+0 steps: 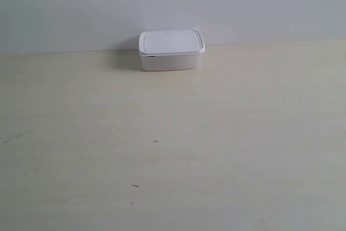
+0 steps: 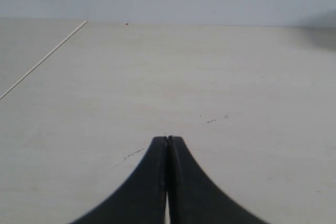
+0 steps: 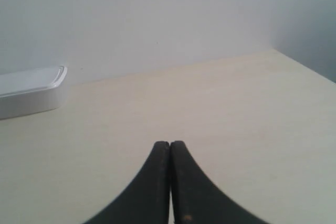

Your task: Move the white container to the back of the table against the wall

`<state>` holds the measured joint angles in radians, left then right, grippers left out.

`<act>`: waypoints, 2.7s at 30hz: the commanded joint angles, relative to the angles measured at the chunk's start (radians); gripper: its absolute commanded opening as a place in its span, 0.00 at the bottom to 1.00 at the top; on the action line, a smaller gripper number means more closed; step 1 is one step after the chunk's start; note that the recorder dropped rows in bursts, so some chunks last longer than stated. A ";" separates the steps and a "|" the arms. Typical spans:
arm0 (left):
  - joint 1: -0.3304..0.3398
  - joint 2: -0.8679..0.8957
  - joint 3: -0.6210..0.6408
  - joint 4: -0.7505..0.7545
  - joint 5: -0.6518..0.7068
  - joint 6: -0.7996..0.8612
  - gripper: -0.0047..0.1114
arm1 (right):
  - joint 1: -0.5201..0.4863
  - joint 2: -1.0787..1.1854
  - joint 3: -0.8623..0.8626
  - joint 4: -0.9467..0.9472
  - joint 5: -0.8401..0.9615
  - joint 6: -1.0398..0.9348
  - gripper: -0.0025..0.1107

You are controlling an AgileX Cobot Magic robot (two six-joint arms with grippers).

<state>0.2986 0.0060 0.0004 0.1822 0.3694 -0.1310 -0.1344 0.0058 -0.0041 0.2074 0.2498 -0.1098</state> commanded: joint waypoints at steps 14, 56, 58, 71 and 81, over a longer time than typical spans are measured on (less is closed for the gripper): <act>0.001 -0.006 0.000 -0.011 0.002 0.004 0.04 | -0.005 -0.006 0.004 0.001 0.087 -0.022 0.02; 0.001 -0.006 0.000 -0.011 0.002 0.004 0.04 | 0.064 -0.006 0.004 -0.025 0.078 -0.022 0.02; 0.001 -0.006 0.000 -0.011 0.002 0.004 0.04 | 0.064 -0.006 0.004 -0.025 0.078 -0.022 0.02; 0.001 -0.006 0.000 -0.011 0.002 0.004 0.04 | 0.064 -0.006 0.004 -0.025 0.078 -0.022 0.02; 0.001 -0.006 0.000 -0.011 0.002 0.004 0.04 | 0.064 -0.006 0.004 -0.025 0.078 -0.022 0.02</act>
<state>0.2986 0.0060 0.0004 0.1809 0.3718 -0.1291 -0.0651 0.0058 -0.0041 0.1892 0.3401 -0.1273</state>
